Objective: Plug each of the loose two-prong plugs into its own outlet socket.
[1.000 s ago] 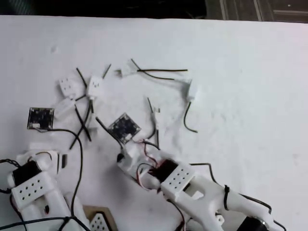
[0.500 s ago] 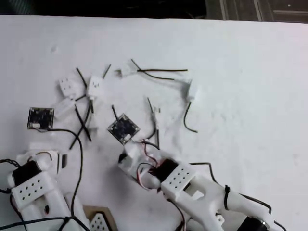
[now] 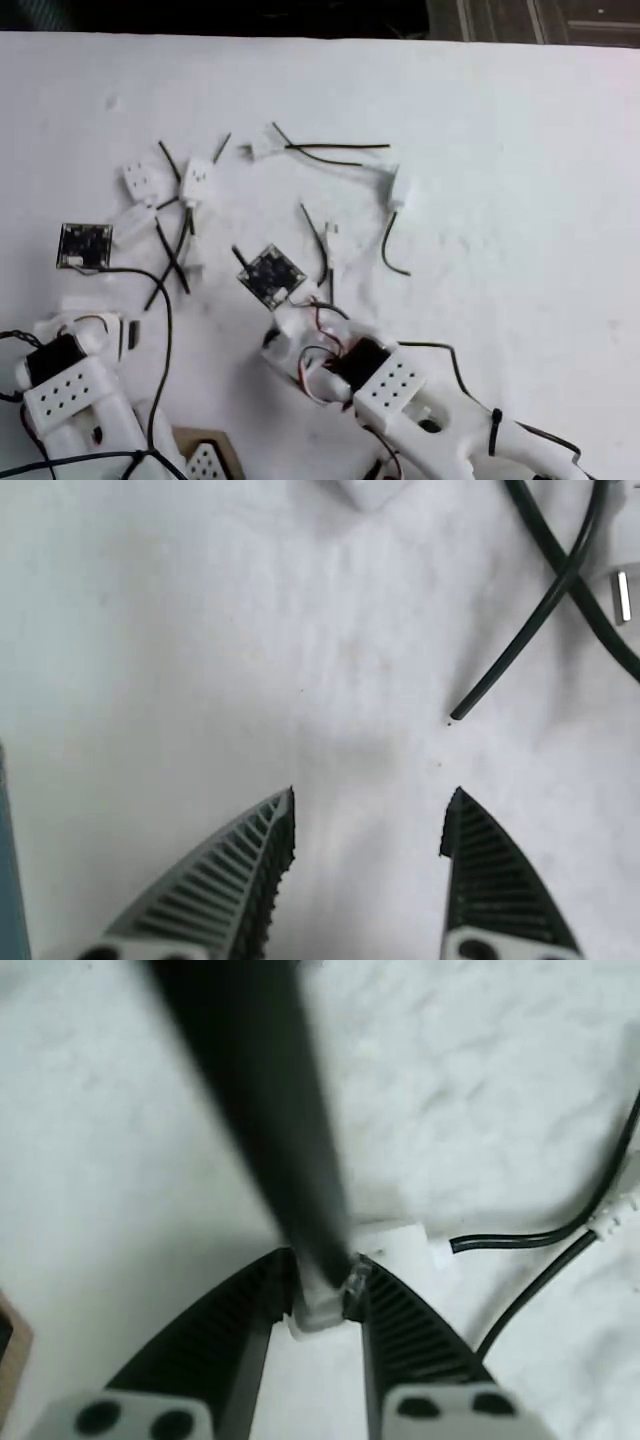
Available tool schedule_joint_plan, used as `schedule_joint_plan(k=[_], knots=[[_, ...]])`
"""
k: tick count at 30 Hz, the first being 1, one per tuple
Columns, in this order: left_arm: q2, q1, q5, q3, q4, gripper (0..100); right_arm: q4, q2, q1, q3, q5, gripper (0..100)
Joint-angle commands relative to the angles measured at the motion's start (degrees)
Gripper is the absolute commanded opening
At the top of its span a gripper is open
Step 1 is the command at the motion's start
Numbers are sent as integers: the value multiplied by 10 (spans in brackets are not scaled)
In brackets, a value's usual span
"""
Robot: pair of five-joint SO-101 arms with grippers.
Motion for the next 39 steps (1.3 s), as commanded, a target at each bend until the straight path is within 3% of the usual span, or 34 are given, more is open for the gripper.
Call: schedule_joint_plan(k=[1, 22, 25, 32, 39], knots=[[-7, 6, 6, -17, -7, 245, 16, -8, 11, 0, 4, 98], [-10, 6, 7, -12, -8, 245, 29, -13, 12, -23, -23, 127], [-10, 6, 7, -12, -8, 245, 46, -22, 42, -57, -30, 127], [-10, 6, 7, -12, -8, 245, 146, -14, 81, -198, -175, 127], [-10, 6, 6, -11, -8, 245, 161, 151, 81, -292, -248, 126]])
